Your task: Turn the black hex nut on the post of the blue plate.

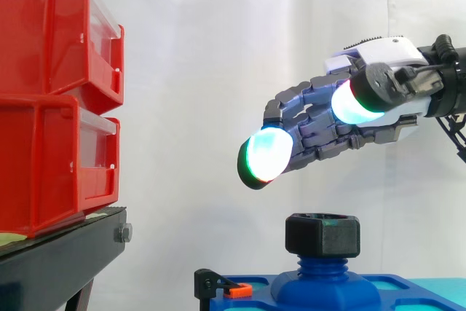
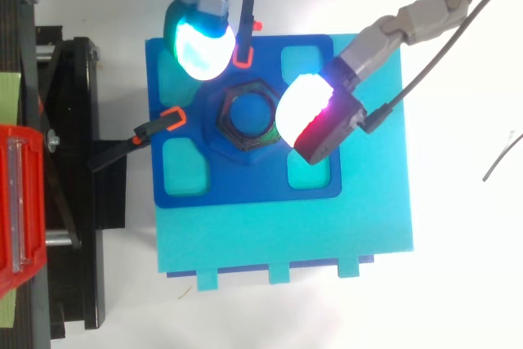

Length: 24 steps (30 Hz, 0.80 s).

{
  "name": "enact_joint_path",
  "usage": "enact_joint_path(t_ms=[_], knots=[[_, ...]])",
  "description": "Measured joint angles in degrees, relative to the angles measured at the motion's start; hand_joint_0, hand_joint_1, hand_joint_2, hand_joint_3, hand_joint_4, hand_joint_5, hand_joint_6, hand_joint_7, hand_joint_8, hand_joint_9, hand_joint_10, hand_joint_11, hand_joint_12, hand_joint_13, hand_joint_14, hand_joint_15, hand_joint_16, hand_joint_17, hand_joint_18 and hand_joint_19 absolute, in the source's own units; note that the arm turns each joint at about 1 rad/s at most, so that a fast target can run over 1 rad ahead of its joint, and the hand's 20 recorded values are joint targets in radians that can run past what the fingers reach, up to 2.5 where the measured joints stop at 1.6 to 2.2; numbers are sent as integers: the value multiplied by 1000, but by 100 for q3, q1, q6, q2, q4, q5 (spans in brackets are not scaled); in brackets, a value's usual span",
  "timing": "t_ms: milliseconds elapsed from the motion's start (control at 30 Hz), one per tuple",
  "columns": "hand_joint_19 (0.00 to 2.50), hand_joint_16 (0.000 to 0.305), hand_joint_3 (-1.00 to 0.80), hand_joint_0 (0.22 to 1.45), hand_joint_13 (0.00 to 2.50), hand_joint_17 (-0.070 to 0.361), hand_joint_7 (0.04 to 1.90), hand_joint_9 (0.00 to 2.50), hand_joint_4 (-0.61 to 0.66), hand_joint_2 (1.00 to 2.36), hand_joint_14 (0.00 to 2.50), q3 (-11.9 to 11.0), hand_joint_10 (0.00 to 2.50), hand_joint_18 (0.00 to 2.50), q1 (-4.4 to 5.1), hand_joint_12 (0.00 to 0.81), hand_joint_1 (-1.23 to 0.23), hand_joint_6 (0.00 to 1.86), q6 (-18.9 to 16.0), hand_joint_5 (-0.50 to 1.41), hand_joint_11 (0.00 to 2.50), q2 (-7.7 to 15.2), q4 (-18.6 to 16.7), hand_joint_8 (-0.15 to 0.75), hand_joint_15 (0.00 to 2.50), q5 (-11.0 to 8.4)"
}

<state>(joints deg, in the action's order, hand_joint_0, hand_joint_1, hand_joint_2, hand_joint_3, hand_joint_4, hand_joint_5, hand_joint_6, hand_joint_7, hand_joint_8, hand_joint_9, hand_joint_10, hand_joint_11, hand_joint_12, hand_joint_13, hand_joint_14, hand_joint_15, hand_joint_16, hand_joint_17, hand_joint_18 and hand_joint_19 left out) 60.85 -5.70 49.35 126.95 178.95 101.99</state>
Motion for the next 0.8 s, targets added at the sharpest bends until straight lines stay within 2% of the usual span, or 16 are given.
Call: enact_joint_path(t_ms=[100, 233, 400, 800], knots=[[0, 50, -500, 384, 0, 112, 873, 0, 143, 1000, 0, 131, 4, 0, 30, 363, -777, 503, -34, -265, 84, 3, -186, 236, 0, -40], [0, 51, -500, 375, 0, 115, 860, 0, 142, 1000, 0, 357, 0, 0, 85, 368, -742, 503, -124, -267, 73, 5, -499, 238, 0, -104], [0, 53, -500, 361, 0, 119, 813, 0, 126, 1000, 0, 486, 0, 0, 155, 378, -717, 502, -207, -276, 17, 13, -734, 242, 0, -167], [0, 57, -500, 336, 0, 129, 790, 0, 126, 1000, 0, 535, 0, 0, 233, 397, -615, 502, -224, -283, 0, 83, -753, 247, 0, -227]])
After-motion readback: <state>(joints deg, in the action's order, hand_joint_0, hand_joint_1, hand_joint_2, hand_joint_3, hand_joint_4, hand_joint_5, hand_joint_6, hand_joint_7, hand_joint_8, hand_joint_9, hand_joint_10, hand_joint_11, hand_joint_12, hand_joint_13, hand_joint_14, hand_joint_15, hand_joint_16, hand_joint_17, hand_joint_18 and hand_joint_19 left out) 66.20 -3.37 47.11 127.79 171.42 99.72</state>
